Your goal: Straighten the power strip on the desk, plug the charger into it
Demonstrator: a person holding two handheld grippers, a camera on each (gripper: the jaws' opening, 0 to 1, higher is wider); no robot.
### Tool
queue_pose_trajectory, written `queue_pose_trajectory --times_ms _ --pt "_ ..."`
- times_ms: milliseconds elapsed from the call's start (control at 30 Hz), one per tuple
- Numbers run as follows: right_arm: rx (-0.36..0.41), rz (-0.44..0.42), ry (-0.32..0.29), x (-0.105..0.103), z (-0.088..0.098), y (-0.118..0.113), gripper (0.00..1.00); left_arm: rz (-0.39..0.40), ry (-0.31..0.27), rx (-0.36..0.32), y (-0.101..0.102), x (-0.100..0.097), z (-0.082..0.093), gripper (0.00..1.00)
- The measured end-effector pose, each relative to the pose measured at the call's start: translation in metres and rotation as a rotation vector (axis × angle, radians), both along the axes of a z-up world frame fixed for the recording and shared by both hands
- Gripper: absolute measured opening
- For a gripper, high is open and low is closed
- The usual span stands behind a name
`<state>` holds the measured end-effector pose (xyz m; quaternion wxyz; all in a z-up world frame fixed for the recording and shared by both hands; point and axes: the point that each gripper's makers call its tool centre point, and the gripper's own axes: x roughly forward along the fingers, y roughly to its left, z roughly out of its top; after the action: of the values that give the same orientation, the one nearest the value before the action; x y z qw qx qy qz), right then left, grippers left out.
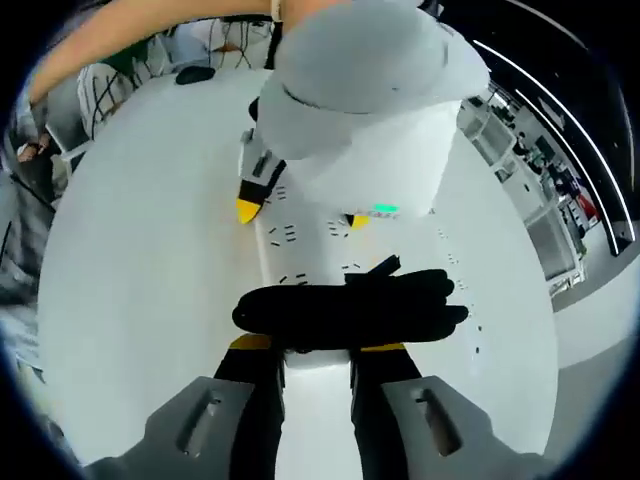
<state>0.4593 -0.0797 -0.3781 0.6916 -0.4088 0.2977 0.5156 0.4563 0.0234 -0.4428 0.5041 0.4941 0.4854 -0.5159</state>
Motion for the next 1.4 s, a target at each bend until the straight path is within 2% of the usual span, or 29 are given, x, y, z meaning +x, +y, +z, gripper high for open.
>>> queue_pose_trajectory --times_ms 67,133,200,267,300,333,367,433,467,600,700,733,767,800,833,867,900,933,967,1000,1033,1100,1133,1167,1200,1233,1267,1333,1400 --pt "0.010 -0.008 0.003 -0.003 -0.001 -0.001 0.22 -0.002 0.001 -0.019 0.000 0.000 0.000 0.67" --pt "0.039 0.038 0.014 -0.004 -0.001 0.002 0.22 -0.007 0.003 -0.035 0.000 0.000 0.000 0.67" --pt "0.081 -0.035 0.068 -0.003 -0.002 0.002 0.22 -0.009 0.002 -0.040 -0.002 0.000 0.000 0.68" --pt "0.069 -0.019 0.000 -0.005 -0.003 0.002 0.22 -0.010 0.002 -0.036 -0.002 0.000 -0.001 0.67" --pt "0.045 0.022 -0.058 -0.008 -0.004 0.001 0.22 -0.011 0.002 -0.040 -0.002 0.000 -0.001 0.67" --pt "0.024 0.031 -0.078 -0.011 -0.005 0.000 0.22 -0.011 0.002 -0.041 -0.002 0.000 -0.001 0.67" --pt "-0.013 0.071 -0.152 -0.014 -0.006 0.000 0.22 -0.012 0.002 -0.039 -0.002 0.000 -0.001 0.67" --pt "-0.069 0.119 -0.224 -0.017 -0.008 0.000 0.22 -0.014 0.001 -0.039 -0.003 0.000 -0.001 0.67" --pt "-0.073 0.124 -0.228 -0.017 -0.008 0.000 0.22 -0.015 0.000 -0.034 -0.003 0.000 -0.001 0.67" --pt "0.018 0.116 -0.118 -0.006 -0.007 0.002 0.22 -0.021 0.000 -0.040 -0.004 -0.001 -0.001 0.67" --pt "0.029 0.102 -0.108 -0.005 -0.008 0.002 0.22 -0.026 -0.001 -0.035 -0.004 -0.001 -0.001 0.67" --pt "0.014 0.107 -0.127 -0.007 -0.009 0.002 0.22 -0.026 0.000 -0.035 -0.004 -0.001 -0.001 0.68" --pt "-0.034 0.120 -0.176 -0.007 -0.009 0.002 0.22 -0.026 0.000 -0.038 -0.004 -0.001 -0.001 0.68" --pt "-0.078 0.077 -0.197 -0.009 -0.011 -0.001 0.22 -0.027 0.001 -0.040 -0.004 0.000 -0.001 0.68" --pt "-0.123 0.112 -0.241 -0.010 -0.011 -0.001 0.22 -0.027 0.001 -0.041 -0.004 0.000 -0.001 0.68" --pt "-0.090 0.156 -0.218 -0.008 -0.011 0.002 0.22 -0.028 0.000 -0.040 -0.004 -0.001 -0.001 0.68" --pt "-0.026 0.099 -0.116 -0.003 -0.011 0.001 0.22 -0.029 0.000 -0.040 -0.004 -0.001 -0.001 0.68" --pt "0.012 0.083 -0.051 -0.002 -0.012 0.003 0.22 -0.029 0.000 -0.040 -0.004 -0.001 -0.001 0.68" --pt "-0.004 0.096 -0.056 -0.001 -0.012 0.002 0.22 -0.030 -0.001 -0.039 -0.004 -0.001 -0.001 0.68" --pt "-0.026 0.094 -0.089 0.000 -0.012 0.004 0.22 -0.031 -0.001 -0.038 -0.004 -0.001 -0.001 0.68" --pt "-0.064 0.052 -0.135 -0.001 -0.012 0.001 0.22 -0.031 -0.001 -0.038 -0.004 -0.001 -0.001 0.68" --pt "-0.166 0.060 -0.244 -0.006 -0.016 -0.006 0.22 -0.032 0.000 -0.043 -0.003 -0.001 -0.001 0.68" --pt "-0.147 0.082 -0.227 -0.005 -0.017 -0.002 0.22 -0.034 0.000 -0.045 -0.003 -0.001 0.000 0.68" --pt "-0.105 0.124 -0.169 -0.004 -0.016 0.002 0.22 -0.034 0.000 -0.046 -0.003 -0.001 0.000 0.68" --pt "-0.073 0.107 -0.089 0.000 -0.018 0.001 0.22 -0.035 0.000 -0.044 -0.003 -0.001 0.000 0.68" --pt "-0.060 0.105 -0.079 0.007 -0.016 -0.001 0.23 -0.027 -0.001 -0.039 -0.002 -0.001 -0.001 0.68" --pt "-0.067 0.114 -0.111 0.005 -0.017 0.000 0.23 -0.025 0.000 -0.043 -0.002 0.000 0.000 0.68" --pt "-0.127 0.016 -0.215 0.004 -0.015 -0.004 0.23 -0.027 0.000 -0.046 -0.002 -0.001 0.000 0.68" --pt "-0.115 0.045 -0.182 0.004 -0.015 -0.001 0.23 -0.033 0.000 -0.051 -0.002 -0.002 0.000 0.68"
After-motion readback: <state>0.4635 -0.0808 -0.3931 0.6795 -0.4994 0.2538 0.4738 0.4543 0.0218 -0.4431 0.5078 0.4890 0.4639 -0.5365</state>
